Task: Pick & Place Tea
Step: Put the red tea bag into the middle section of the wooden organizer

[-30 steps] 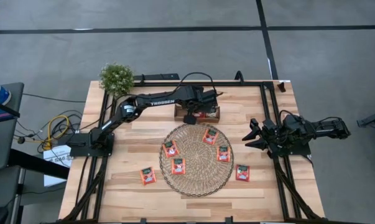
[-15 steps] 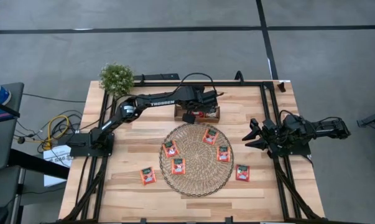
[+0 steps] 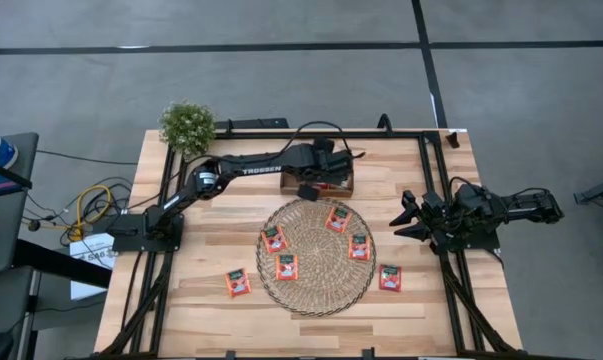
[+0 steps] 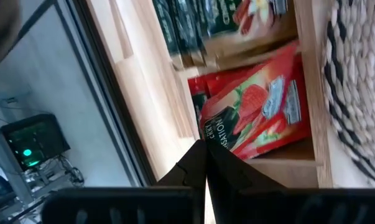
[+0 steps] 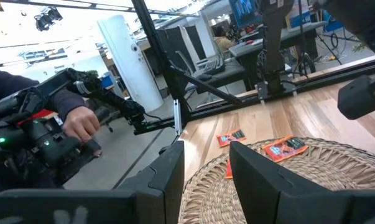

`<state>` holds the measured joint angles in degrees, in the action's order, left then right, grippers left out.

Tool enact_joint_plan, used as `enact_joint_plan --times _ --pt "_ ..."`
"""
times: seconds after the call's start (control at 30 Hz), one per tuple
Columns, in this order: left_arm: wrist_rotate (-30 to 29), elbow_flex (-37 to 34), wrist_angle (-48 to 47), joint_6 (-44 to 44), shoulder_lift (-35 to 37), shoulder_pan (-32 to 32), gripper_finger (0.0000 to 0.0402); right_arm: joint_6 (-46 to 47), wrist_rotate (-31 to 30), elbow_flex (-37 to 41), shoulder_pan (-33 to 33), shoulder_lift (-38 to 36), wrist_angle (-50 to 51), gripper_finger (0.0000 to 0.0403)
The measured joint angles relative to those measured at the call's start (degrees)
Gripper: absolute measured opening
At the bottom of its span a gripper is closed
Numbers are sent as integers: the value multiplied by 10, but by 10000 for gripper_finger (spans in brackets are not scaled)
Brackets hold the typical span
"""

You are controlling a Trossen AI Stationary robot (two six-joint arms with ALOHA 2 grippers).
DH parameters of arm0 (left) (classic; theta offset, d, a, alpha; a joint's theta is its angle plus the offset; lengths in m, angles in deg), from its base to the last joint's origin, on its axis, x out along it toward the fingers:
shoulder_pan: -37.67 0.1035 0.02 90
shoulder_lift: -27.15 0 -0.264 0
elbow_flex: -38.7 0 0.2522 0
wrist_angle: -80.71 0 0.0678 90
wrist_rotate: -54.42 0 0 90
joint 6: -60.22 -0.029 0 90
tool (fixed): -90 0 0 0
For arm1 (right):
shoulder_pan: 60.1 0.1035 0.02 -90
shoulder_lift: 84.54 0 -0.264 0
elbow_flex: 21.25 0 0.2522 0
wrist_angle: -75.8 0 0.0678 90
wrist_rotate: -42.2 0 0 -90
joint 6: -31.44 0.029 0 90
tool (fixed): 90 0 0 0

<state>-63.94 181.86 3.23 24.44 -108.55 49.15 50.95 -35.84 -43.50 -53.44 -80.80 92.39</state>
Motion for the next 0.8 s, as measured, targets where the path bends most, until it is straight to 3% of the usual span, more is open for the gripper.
enact_joint_plan --times 0.8 --pt "-33 0 -21 -21 0 -2 0 0 3 0 0 0 1 121"
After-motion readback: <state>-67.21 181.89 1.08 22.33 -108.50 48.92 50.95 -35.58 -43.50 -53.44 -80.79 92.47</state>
